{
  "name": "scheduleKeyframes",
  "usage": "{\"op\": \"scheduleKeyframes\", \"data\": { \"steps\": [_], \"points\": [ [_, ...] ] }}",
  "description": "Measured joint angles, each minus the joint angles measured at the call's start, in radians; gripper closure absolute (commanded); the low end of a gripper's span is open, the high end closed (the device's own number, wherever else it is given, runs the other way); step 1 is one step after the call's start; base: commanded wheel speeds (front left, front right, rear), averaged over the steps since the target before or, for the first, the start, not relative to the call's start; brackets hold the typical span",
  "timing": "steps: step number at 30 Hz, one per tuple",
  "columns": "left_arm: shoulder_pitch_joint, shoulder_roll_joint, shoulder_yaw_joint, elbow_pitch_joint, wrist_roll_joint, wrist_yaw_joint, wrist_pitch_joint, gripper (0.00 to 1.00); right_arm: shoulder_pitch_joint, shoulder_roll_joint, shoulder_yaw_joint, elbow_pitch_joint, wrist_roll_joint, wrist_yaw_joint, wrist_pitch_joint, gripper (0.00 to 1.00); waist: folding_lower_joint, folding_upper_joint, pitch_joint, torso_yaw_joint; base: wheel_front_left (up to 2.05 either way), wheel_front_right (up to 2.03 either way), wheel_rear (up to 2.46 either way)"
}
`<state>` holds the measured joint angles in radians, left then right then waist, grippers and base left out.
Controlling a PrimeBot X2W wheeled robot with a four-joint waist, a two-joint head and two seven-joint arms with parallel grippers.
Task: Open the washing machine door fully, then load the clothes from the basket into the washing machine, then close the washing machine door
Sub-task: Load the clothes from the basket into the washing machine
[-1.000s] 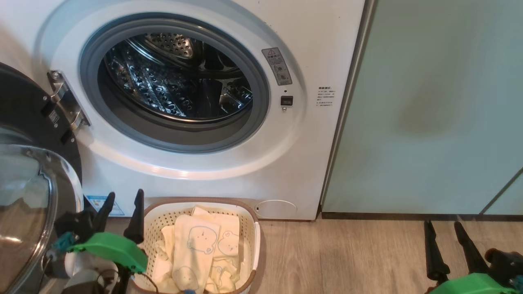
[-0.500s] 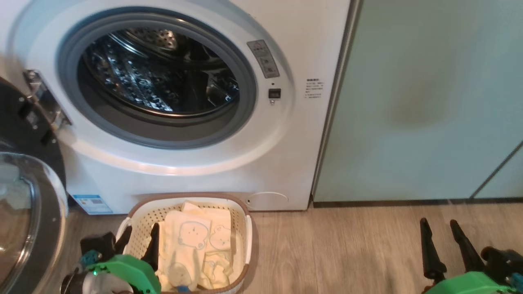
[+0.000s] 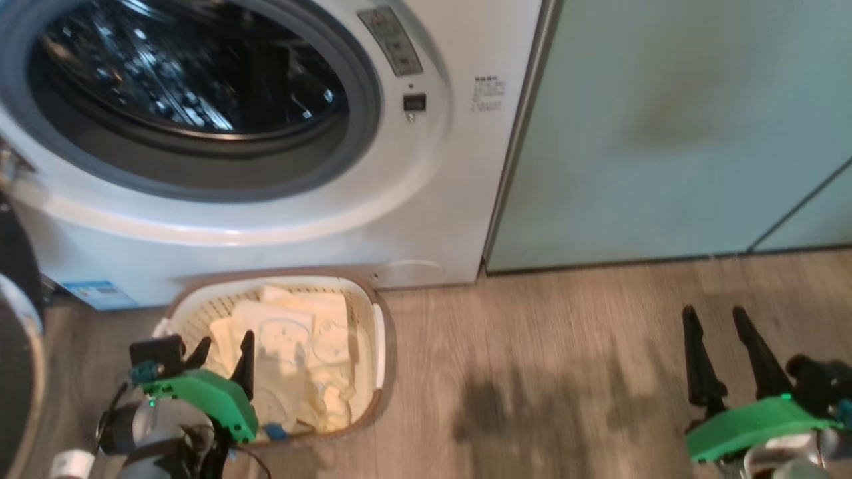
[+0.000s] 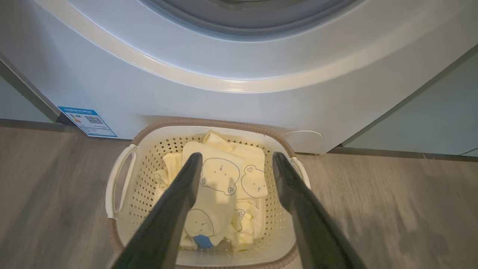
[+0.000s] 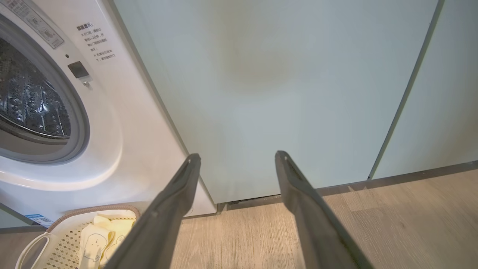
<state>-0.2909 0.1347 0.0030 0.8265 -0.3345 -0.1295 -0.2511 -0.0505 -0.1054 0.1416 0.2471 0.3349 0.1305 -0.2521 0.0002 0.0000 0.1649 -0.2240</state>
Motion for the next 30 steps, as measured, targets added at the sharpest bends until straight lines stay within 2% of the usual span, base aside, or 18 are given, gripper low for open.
{"op": "scheduleKeyframes", "data": {
  "steps": [17,30],
  "points": [
    [-0.289,0.020,0.002,0.384,-0.056,0.000,0.009,0.00,-0.143,-0.008,0.016,-0.027,0.008,0.000,0.000,0.00,0.0000,0.0000,0.257,-0.078,0.00,0.00,0.00],
    [-0.481,0.060,0.023,0.454,-0.100,0.010,0.091,0.00,-0.270,-0.012,0.000,-0.063,0.016,0.000,0.000,0.00,0.0001,-0.0001,0.494,-0.093,0.00,0.00,0.00]
  ]
}}
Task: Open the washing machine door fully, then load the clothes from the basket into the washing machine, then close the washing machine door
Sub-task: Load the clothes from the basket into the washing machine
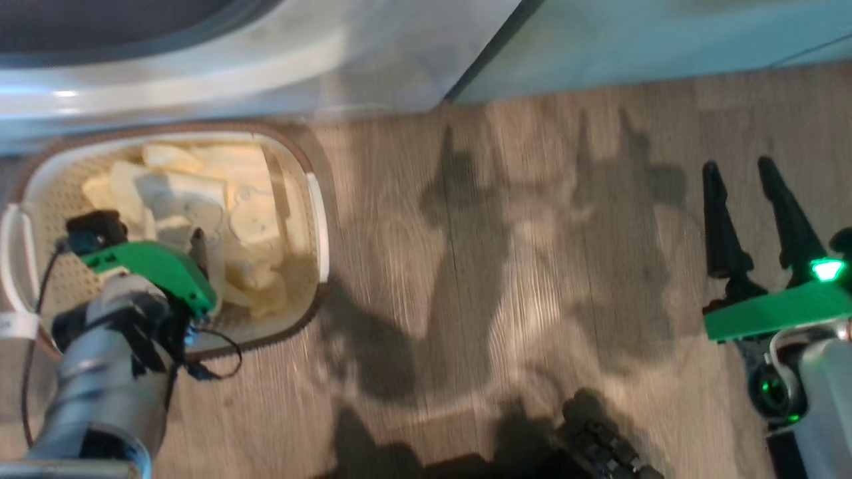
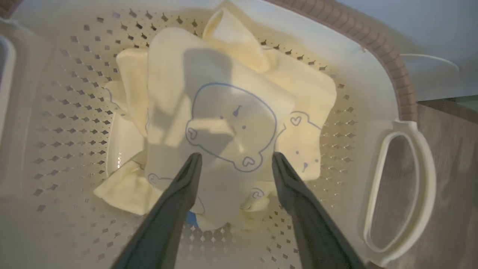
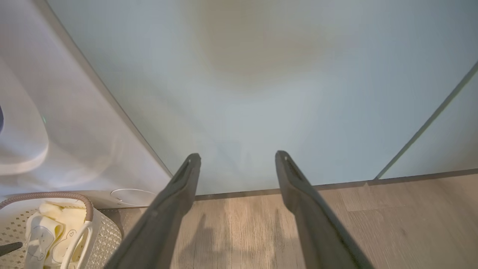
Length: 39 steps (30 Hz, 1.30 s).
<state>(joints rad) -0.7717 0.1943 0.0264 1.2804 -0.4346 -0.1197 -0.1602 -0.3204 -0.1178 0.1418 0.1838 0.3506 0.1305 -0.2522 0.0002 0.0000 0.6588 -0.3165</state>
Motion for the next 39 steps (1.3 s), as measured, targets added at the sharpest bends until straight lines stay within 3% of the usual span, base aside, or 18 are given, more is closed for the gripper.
{"op": "scheduleKeyframes", "data": {
  "steps": [14,28,29,30,31,39],
  "points": [
    [-0.118,0.048,0.021,0.013,-0.033,0.018,0.037,0.00,-0.055,-0.002,-0.006,-0.027,0.000,0.000,0.000,0.00,-0.0001,0.0000,0.160,-0.009,0.00,0.00,0.00],
    [-0.175,0.050,0.004,0.014,-0.060,0.007,0.117,0.00,-0.078,-0.021,-0.002,-0.040,0.000,0.000,0.000,0.00,-0.0002,0.0000,0.238,-0.003,0.00,0.00,0.00],
    [-0.178,0.049,0.002,0.014,-0.061,0.002,0.117,0.27,-0.079,-0.023,-0.002,-0.040,0.000,0.000,0.000,0.00,-0.0002,0.0000,0.241,-0.003,0.00,0.00,0.00],
    [-0.180,0.049,-0.005,0.014,-0.061,-0.002,0.117,0.76,-0.079,-0.025,-0.001,-0.041,0.000,0.000,0.000,0.00,-0.0003,0.0000,0.244,-0.003,0.00,0.00,0.00],
    [-0.180,0.050,-0.019,0.014,-0.055,-0.002,0.116,1.00,-0.079,-0.026,-0.001,-0.042,0.000,0.000,0.000,0.00,-0.0002,0.0000,0.246,-0.003,0.00,0.00,0.00],
    [-0.157,0.034,-0.065,0.015,-0.041,-0.010,0.061,1.00,-0.078,-0.032,0.000,-0.033,0.000,0.000,0.000,0.00,-0.0003,0.0001,0.206,0.004,0.00,0.00,0.00]
  ]
}}
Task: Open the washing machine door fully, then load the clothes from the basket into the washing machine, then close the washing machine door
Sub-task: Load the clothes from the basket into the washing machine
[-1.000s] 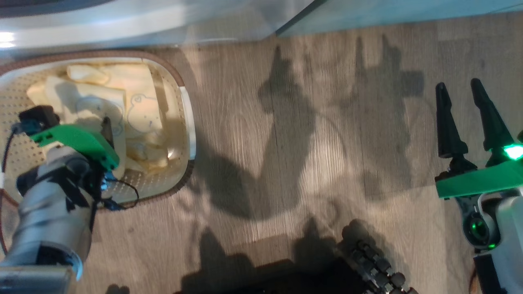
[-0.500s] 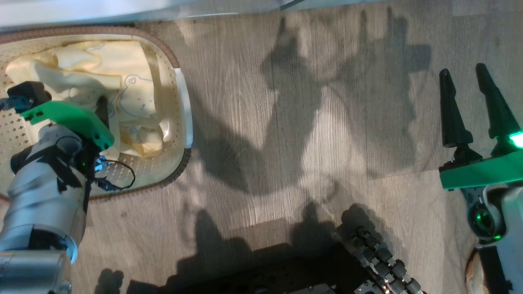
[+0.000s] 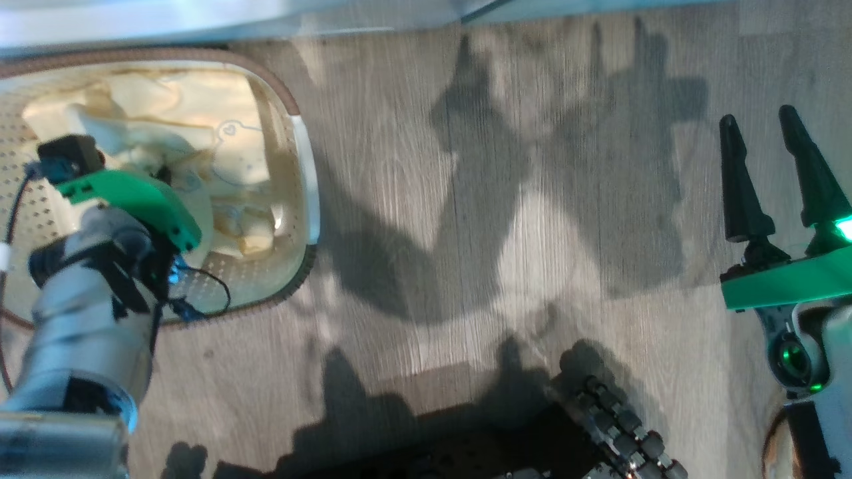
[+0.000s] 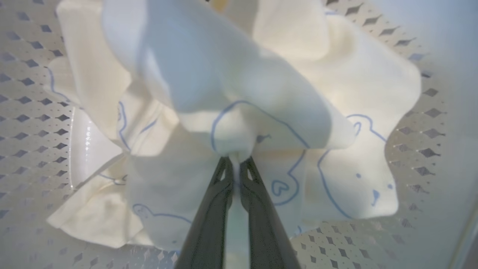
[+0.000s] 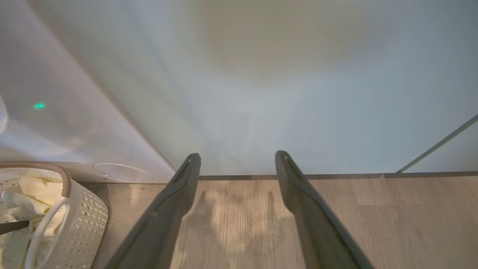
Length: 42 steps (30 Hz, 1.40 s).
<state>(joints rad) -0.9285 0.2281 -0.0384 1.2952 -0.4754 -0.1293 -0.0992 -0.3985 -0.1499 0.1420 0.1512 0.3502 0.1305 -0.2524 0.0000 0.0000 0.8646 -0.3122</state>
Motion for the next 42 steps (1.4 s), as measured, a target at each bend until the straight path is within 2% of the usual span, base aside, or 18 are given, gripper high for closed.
{"op": "scheduleKeyframes", "data": {
  "steps": [5,13,20,26,31,42],
  "points": [
    [0.055,-0.031,-0.029,-0.006,-0.021,0.000,-0.059,1.00,0.004,-0.001,0.004,0.012,0.000,0.000,0.000,0.00,0.0000,0.0000,-0.063,0.012,0.00,0.00,0.00],
    [0.187,-0.060,-0.109,-0.094,-0.103,0.000,-0.117,1.00,0.068,-0.001,0.006,0.044,0.000,0.000,0.000,0.00,-0.0001,0.0001,-0.209,0.034,0.00,0.00,0.00],
    [0.292,-0.062,-0.190,-0.200,-0.198,0.000,-0.141,1.00,0.139,-0.001,0.005,0.068,0.000,0.000,0.000,0.00,-0.0001,0.0001,-0.346,0.062,0.00,0.00,0.00],
    [0.377,-0.046,-0.223,-0.285,-0.244,0.000,-0.149,1.00,0.190,-0.001,-0.007,0.077,0.000,0.000,0.000,0.00,-0.0001,0.0001,-0.442,0.083,0.00,0.00,0.00],
    [0.459,-0.018,-0.219,-0.401,-0.246,0.000,-0.149,1.00,0.247,-0.001,-0.019,0.086,0.000,0.000,0.000,0.00,-0.0001,0.0001,-0.529,0.106,0.00,0.00,0.00],
    [0.592,-0.013,-0.188,-0.601,-0.174,0.000,-0.149,1.00,0.342,0.002,-0.043,0.091,-0.006,0.000,0.000,0.00,-0.0001,0.0001,-0.687,0.163,0.00,0.00,0.00]
  ]
}}
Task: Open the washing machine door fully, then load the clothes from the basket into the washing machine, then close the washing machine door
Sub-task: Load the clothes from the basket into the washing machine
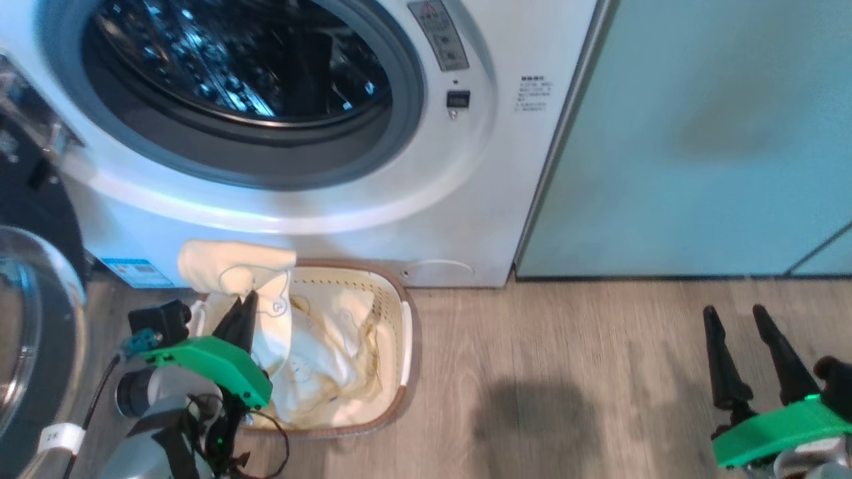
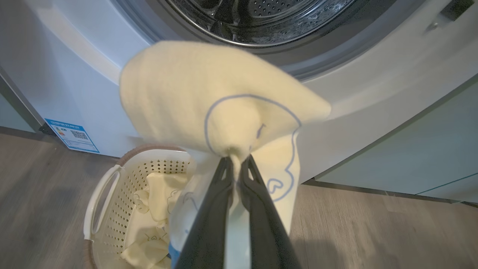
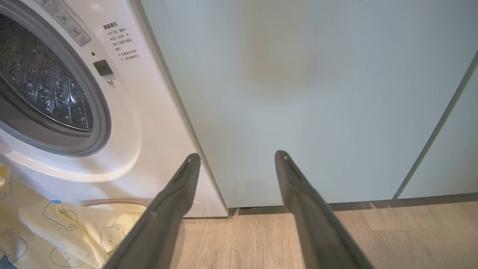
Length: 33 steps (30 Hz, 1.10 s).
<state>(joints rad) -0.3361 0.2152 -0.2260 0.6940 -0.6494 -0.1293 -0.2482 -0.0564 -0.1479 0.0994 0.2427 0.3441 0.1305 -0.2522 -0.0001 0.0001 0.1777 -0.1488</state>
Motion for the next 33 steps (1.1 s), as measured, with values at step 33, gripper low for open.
{"op": "scheduleKeyframes", "data": {
  "steps": [33],
  "points": [
    [0.003,0.056,0.000,-0.176,0.113,0.000,0.002,1.00,0.089,0.025,0.004,0.000,-0.001,0.000,0.000,0.00,0.0001,0.0000,-0.111,0.027,0.00,0.00,0.00]
  ]
}}
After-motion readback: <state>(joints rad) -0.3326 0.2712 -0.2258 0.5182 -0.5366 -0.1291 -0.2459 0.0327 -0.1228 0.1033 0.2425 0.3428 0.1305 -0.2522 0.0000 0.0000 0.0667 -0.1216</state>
